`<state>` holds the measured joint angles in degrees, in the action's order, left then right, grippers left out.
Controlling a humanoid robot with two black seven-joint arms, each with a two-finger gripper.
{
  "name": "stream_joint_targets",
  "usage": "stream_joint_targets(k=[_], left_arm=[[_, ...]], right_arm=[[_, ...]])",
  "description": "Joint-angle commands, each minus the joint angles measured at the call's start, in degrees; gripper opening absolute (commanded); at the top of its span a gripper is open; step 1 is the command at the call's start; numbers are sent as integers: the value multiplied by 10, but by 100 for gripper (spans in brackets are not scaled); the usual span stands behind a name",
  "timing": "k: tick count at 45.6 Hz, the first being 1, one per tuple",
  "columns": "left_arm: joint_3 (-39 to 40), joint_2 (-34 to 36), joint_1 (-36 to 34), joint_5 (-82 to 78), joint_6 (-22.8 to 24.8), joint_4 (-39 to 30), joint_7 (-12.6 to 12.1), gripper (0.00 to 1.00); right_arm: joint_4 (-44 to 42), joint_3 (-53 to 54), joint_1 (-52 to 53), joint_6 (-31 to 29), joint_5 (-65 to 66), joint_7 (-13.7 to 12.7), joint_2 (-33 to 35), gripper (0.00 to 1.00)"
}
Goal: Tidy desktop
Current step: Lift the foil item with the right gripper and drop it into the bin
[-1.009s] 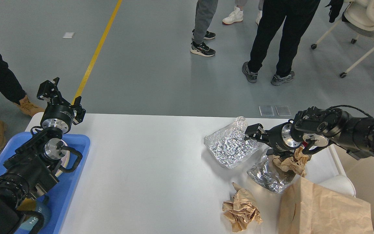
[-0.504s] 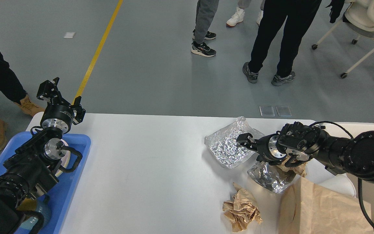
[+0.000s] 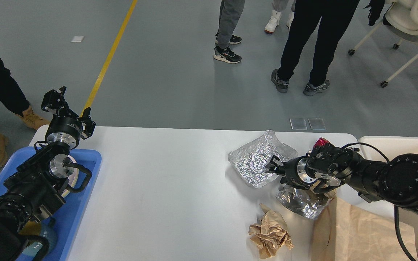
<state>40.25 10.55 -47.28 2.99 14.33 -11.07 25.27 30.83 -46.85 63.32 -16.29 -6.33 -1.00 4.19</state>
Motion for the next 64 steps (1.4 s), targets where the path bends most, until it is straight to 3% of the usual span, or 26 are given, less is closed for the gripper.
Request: stream_joint_targets(k=[1,9,17,23,38,56,64], left_arm=[[0,0,0,0,0,0,0,96],[0,0,0,0,0,0,0,96],[0,0,0,0,0,0,0,96],[0,0,0,0,0,0,0,96],[0,0,0,0,0,0,0,96],[0,0,0,0,0,0,0,96],[0,0,0,0,0,0,0,96]], right_arm=[[-5,1,-3,5,0,-5,-6,27],[-10,1,-7,16,0,-6,-15,27],[-9,1,-7,15,-1,-23,-21,0],[-6,1,-5,11,-4,-44,-26,0],[44,1,44,4,-19,-44,-16,0],[257,5,253,-35,-19,-44,172,0],[318,-2,361,-79,-19,-44,259,0]])
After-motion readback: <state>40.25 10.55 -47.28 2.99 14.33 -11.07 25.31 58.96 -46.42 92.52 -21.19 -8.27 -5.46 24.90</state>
